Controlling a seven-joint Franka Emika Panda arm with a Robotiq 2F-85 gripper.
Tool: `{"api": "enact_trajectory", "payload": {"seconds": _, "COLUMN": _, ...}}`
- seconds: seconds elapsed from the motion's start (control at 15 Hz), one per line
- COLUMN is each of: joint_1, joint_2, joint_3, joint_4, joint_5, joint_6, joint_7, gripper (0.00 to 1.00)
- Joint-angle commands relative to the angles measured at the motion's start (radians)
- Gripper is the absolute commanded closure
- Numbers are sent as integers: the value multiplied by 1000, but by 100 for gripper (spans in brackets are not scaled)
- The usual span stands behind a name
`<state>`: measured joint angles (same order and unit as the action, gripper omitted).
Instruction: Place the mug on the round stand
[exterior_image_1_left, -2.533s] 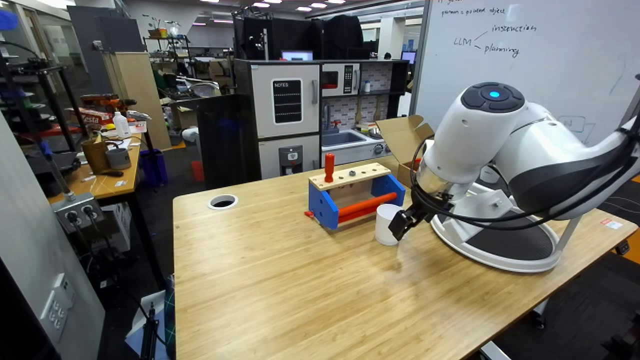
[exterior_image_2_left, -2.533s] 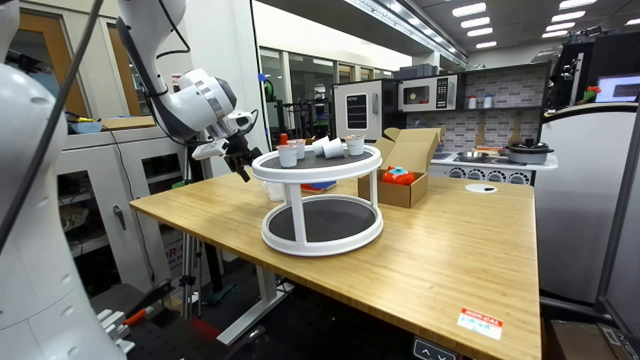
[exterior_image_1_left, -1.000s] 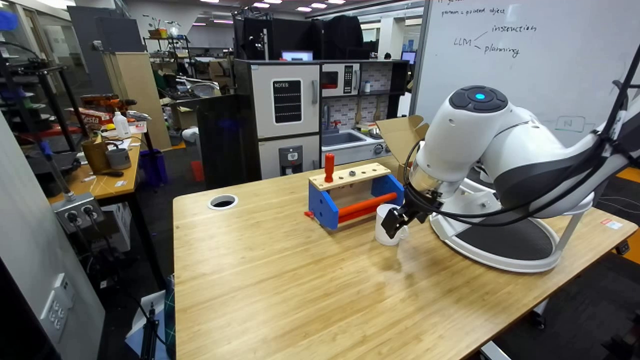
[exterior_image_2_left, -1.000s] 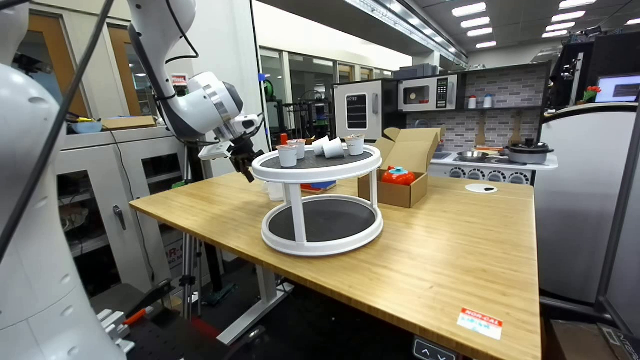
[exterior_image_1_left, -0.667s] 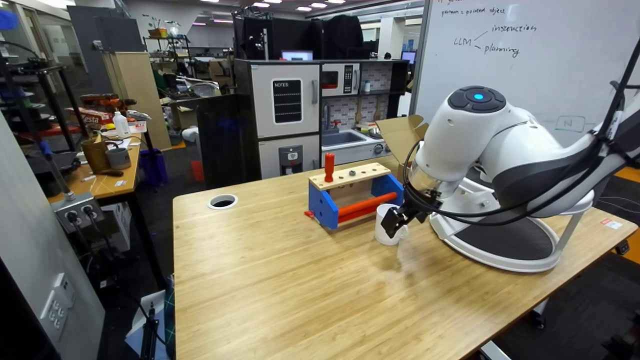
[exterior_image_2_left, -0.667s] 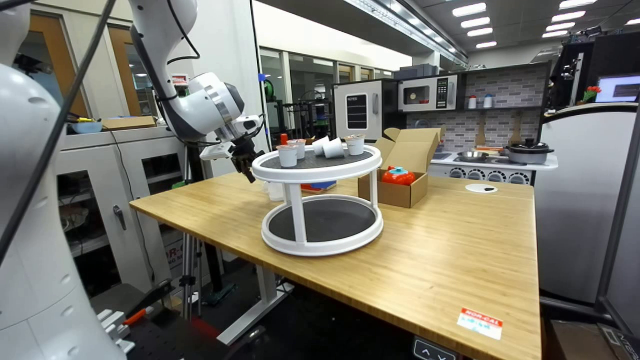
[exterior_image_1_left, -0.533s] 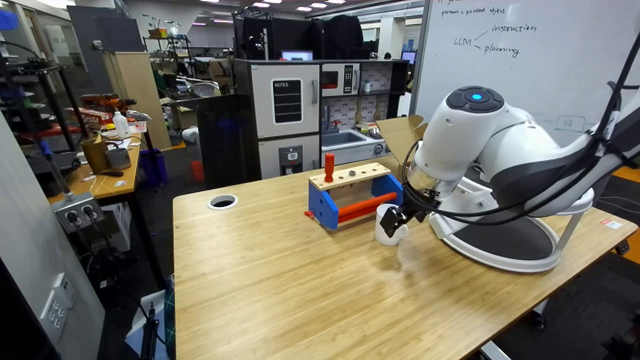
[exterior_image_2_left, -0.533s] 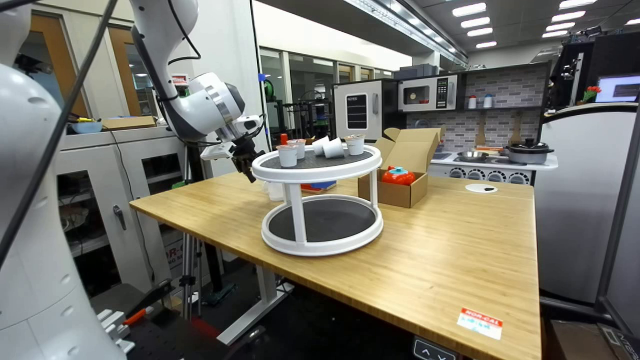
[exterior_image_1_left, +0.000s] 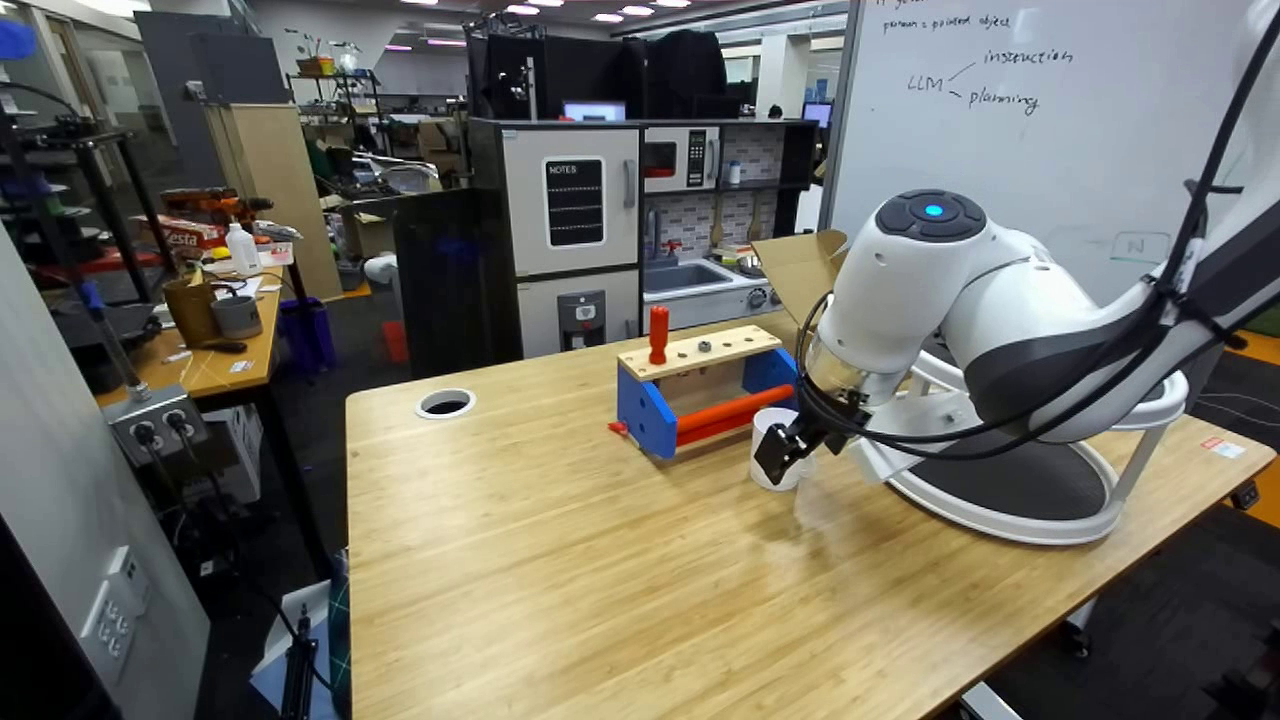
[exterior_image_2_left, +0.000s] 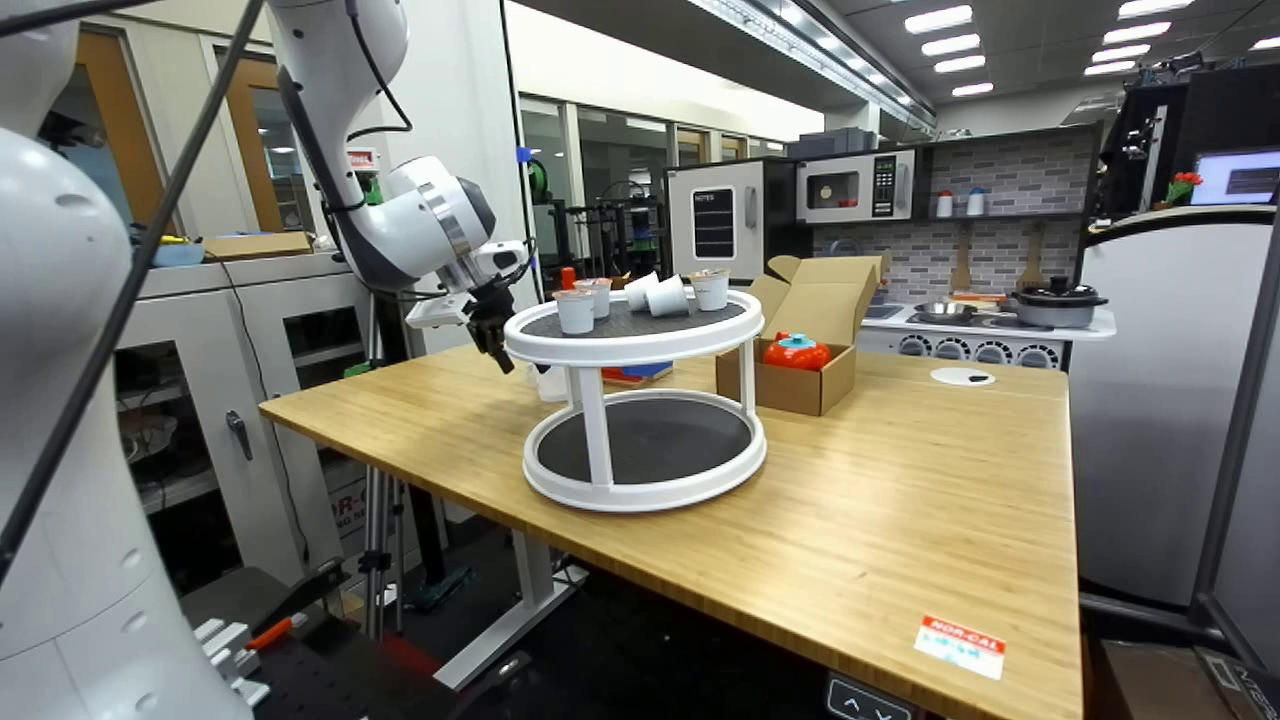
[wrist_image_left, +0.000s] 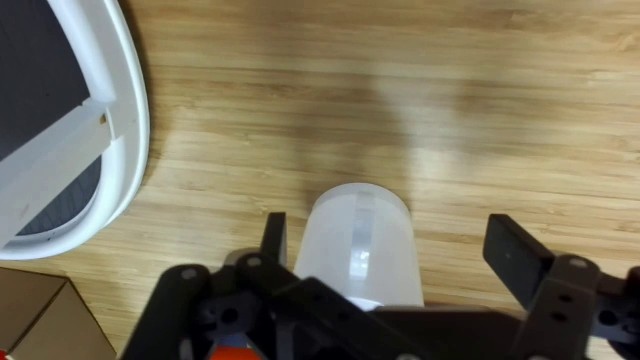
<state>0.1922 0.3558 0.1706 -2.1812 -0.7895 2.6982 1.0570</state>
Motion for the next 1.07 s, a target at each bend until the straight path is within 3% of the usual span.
{"api": "enact_trajectory", "payload": {"seconds": 0.0, "joint_1": -17, "joint_2": 17, "joint_3": 13, "joint_4": 13, "joint_5": 38, "joint_6": -1, "joint_7": -35, "gripper": 0}}
{"api": "enact_trajectory", "payload": {"seconds": 1.0, "joint_1": 2, "joint_2": 12, "joint_3": -11, "joint_4": 5, "joint_5": 19, "joint_6": -5, "joint_7": 22, "gripper": 0}}
